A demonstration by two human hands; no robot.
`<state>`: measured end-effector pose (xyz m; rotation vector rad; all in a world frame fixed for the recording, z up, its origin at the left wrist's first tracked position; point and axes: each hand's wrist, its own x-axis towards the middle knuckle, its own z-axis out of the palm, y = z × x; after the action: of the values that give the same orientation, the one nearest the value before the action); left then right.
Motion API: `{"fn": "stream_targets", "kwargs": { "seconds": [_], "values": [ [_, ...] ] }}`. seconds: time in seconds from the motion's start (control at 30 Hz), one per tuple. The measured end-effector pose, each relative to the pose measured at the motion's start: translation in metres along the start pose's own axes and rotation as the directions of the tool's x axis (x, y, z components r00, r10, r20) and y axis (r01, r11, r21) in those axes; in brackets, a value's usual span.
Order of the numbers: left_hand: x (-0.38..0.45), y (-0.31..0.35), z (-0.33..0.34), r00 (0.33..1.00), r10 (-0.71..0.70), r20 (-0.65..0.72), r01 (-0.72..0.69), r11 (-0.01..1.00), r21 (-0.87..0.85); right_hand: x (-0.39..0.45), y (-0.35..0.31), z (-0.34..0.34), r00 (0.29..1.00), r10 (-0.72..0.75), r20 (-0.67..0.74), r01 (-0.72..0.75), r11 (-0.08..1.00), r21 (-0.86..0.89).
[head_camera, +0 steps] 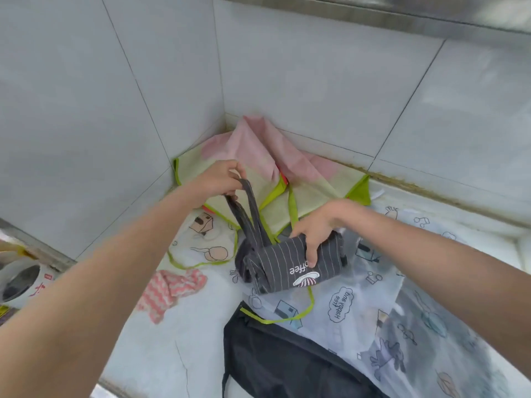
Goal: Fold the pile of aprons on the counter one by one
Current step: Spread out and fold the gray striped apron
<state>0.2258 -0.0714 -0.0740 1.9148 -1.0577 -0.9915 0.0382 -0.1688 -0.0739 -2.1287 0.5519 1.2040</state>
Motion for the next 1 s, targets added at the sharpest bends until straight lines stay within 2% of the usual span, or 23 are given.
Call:
{"fn": "stream_targets", "kwargs": {
  "seconds": [0.07, 0.13, 0.23, 0.27, 0.33, 0.43, 0.5, 0.57, 0.63, 0.7, 0.8, 0.87, 0.93, 0.97, 1.0],
  "values": [
    [-0.009, 0.027, 0.006, 0.998, 0.004, 0.066, -0.007, 0.999, 0.046, -0.014, 0.003, 0.008, 1.000, 0.013, -0.004, -0.012, 0.986, 0.166],
    [-0.017, 0.046, 0.019, 0.993, 0.024, 0.112, -0.053, 0.963, 0.264, -0.028, 0.006, 0.012, 0.998, 0.032, -0.058, -0.010, 0.938, 0.346],
    [-0.029, 0.063, 0.032, 0.982, 0.160, 0.105, -0.189, 0.745, 0.639, -0.052, 0.018, 0.018, 0.984, 0.052, -0.168, 0.059, 0.801, 0.595],
    [-0.031, 0.066, 0.033, 0.977, 0.192, 0.088, -0.199, 0.694, 0.693, -0.061, 0.023, 0.020, 0.975, 0.059, -0.213, 0.098, 0.749, 0.655],
    [-0.036, 0.067, 0.029, 0.964, 0.266, 0.030, -0.208, 0.674, 0.709, -0.075, 0.035, 0.020, 0.953, 0.087, -0.290, 0.170, 0.637, 0.752],
    [-0.045, 0.072, 0.037, 0.892, 0.445, -0.079, -0.268, 0.661, 0.701, -0.094, 0.043, 0.023, 0.871, 0.222, -0.438, 0.331, 0.394, 0.857],
    [-0.050, 0.083, 0.051, 0.874, 0.482, -0.056, -0.372, 0.740, 0.560, -0.100, 0.041, 0.025, 0.816, 0.273, -0.509, 0.440, 0.276, 0.854],
    [-0.056, 0.094, 0.068, 0.891, 0.440, 0.115, -0.454, 0.853, 0.258, -0.101, 0.036, 0.024, 0.772, 0.294, -0.564, 0.520, 0.218, 0.826],
    [-0.065, 0.102, 0.086, 0.886, 0.357, 0.296, -0.384, 0.922, 0.038, -0.101, 0.034, 0.021, 0.742, 0.287, -0.606, 0.572, 0.200, 0.795],
    [-0.068, 0.102, 0.090, 0.907, 0.210, 0.365, -0.197, 0.978, -0.072, -0.107, 0.037, 0.020, 0.733, 0.249, -0.633, 0.604, 0.188, 0.774],
    [-0.061, 0.092, 0.067, 0.940, 0.045, 0.339, 0.000, 0.992, -0.129, -0.126, 0.051, 0.017, 0.748, 0.158, -0.645, 0.601, 0.253, 0.758],
    [-0.057, 0.090, 0.046, 0.938, 0.009, 0.347, 0.088, 0.961, -0.264, -0.139, 0.060, 0.016, 0.814, 0.039, -0.579, 0.531, 0.353, 0.770],
    [-0.053, 0.092, 0.031, 0.907, 0.020, 0.420, 0.202, 0.855, -0.477, -0.149, 0.062, 0.012, 0.883, -0.064, -0.464, 0.436, 0.477, 0.763],
    [-0.052, 0.095, 0.025, 0.882, 0.046, 0.470, 0.240, 0.813, -0.530, -0.153, 0.061, 0.010, 0.905, -0.100, -0.414, 0.401, 0.530, 0.748],
    [-0.054, 0.100, 0.021, 0.850, 0.067, 0.522, 0.258, 0.812, -0.523, -0.155, 0.057, 0.007, 0.916, -0.117, -0.383, 0.376, 0.579, 0.724]
  ]
}}
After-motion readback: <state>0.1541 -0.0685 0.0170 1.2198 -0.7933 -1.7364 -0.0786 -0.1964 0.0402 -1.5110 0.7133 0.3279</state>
